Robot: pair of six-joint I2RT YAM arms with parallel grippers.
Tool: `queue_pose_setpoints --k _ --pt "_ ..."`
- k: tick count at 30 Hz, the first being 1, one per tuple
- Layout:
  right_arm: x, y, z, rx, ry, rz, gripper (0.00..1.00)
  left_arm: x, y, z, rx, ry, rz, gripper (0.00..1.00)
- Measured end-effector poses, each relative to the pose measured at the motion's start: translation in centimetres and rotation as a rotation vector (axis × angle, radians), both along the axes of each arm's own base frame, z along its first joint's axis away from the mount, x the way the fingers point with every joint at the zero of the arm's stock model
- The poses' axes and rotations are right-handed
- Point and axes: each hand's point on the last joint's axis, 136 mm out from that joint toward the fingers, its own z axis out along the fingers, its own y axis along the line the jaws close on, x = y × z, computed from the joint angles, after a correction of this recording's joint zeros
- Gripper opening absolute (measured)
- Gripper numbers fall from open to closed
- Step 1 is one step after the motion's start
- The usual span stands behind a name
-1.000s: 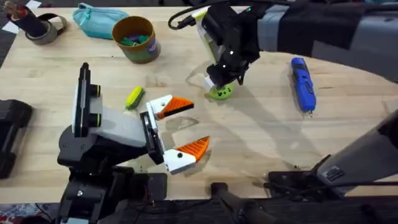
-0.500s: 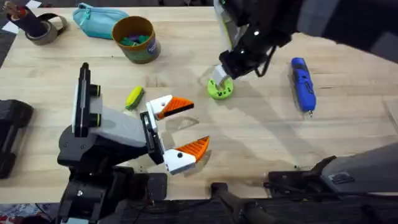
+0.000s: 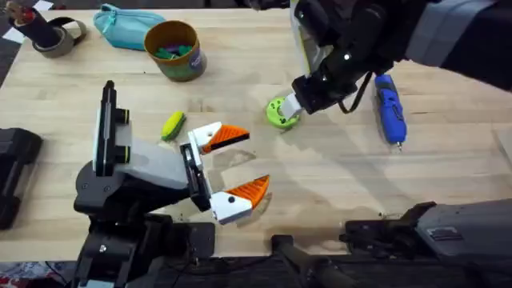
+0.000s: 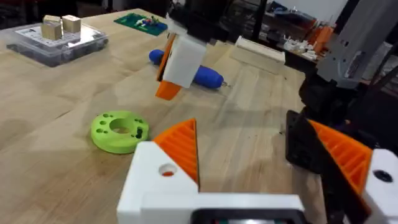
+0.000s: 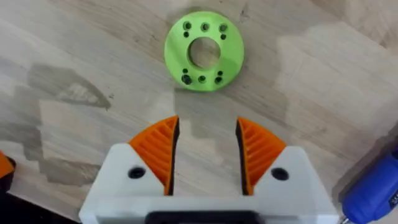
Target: Pick up the gripper from the table and insert it into the empty holder that is missing its gripper. Then pick up a screw, insert it into the mounting hole, and use the screwdriver to tighten it. Finally, clean up the table by picking up the vegetable and placing it into the bucket.
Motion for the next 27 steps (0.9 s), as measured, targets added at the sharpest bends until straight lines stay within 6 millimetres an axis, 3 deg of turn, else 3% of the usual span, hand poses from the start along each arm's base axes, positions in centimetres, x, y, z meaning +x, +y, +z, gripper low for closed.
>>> queue_pose_setpoints --k 9,12,19,27 --pt "0.3 0.2 -0.8 -0.006 0.012 0.010 0.532 0.0 0.0 0.0 0.000 0.000 0.000 0.992" --pt "0.6 0.6 -2.7 -0.026 0.049 0.030 0.532 0.0 0.0 0.0 0.000 0.000 0.000 0.992" --pt "1.0 1.0 -4.8 -0.046 0.083 0.037 0.532 0.0 0.0 0.0 0.000 0.000 0.000 0.992" --pt "0.4 0.4 -4.4 -0.051 0.099 0.008 0.532 0.0 0.0 0.0 0.000 0.000 0.000 0.992"
